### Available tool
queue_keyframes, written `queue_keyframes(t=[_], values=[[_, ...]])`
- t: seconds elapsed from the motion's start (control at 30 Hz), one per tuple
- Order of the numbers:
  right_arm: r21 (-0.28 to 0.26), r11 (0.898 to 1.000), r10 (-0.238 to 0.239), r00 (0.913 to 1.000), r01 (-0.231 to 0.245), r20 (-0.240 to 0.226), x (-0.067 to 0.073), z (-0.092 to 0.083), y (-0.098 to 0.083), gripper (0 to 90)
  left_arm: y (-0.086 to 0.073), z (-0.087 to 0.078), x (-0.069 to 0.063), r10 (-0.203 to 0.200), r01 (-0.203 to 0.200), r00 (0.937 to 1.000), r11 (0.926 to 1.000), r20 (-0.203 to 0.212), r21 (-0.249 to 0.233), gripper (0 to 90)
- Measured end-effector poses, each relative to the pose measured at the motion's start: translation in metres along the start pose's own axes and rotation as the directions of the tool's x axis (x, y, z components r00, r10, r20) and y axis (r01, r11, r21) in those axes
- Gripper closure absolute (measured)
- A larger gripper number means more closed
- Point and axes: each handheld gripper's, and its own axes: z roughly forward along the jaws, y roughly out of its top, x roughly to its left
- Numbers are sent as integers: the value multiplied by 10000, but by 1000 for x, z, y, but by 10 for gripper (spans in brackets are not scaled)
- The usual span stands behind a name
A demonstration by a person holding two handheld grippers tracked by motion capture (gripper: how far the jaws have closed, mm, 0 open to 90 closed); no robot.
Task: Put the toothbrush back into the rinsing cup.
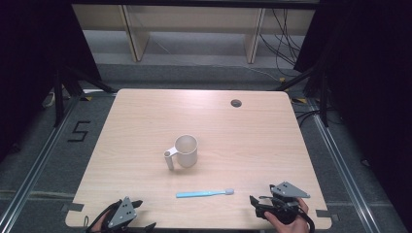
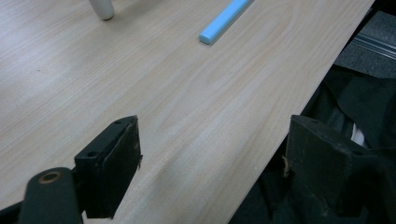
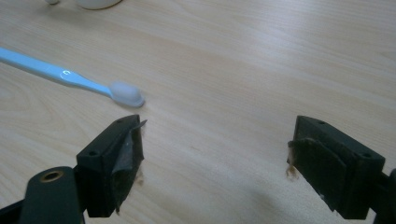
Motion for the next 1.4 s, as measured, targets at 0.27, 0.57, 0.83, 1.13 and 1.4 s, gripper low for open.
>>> queue_keyframes(t=[0.27, 0.57, 0.83, 1.13, 1.4], values=[[247, 9995, -185, 9997, 181, 169, 0, 1, -1, 188, 0, 0, 1, 13, -14, 9999, 10000, 172, 67, 158], [285, 9996, 63, 9999, -59, -122, 1, 3, -2, 191, 1, 1, -1, -376, 388, 9987, 9986, 339, -365, 155], [184, 9998, -99, 9999, 98, 39, 0, 2, -1, 190, 1, 1, -1, -198, 203, 9997, 9994, 158, -280, 155], [127, 9999, -98, 9999, 98, 35, 0, 2, -1, 188, 5, 5, 2, -248, 256, 9994, 9990, 224, -370, 165], [136, 9999, -34, 9999, 35, -122, -1, 3, -1, 187, 10, 8, 2, -169, 172, 9995, 9998, 278, -107, 171]])
